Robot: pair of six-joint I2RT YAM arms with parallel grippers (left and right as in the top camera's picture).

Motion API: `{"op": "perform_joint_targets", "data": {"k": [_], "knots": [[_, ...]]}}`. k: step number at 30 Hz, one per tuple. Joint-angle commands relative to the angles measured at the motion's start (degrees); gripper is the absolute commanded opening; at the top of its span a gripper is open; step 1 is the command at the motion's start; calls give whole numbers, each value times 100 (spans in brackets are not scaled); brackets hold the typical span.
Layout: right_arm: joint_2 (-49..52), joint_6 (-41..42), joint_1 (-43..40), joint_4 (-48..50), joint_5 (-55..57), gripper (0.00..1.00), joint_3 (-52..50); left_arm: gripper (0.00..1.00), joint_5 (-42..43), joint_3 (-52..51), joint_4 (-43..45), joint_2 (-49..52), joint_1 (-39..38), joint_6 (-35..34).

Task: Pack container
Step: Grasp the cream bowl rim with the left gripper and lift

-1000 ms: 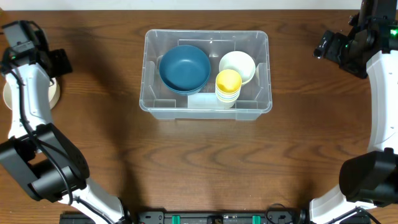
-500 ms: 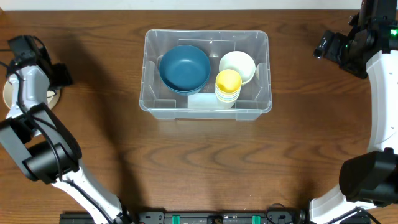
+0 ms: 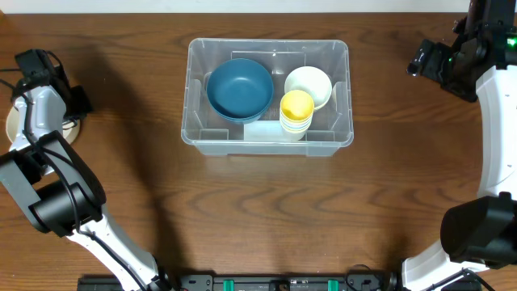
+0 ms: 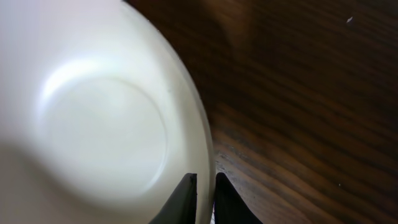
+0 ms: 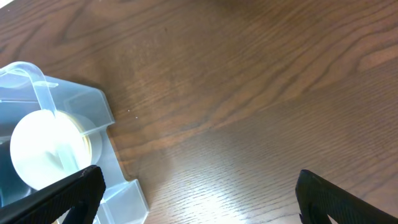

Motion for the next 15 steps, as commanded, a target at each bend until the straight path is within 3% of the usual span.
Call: {"op": "perform_joint_targets", "data": {"k": [1, 12, 15], "knots": [[-87, 39, -20, -7, 17, 99, 68, 12, -42, -46, -50, -4, 4, -114], [-87, 39, -20, -7, 20, 99, 68, 12, -42, -240, -166, -2, 4, -114], [-87, 39, -20, -7, 20, 99, 68, 6, -42, -240, -188, -2, 4, -114]]}}
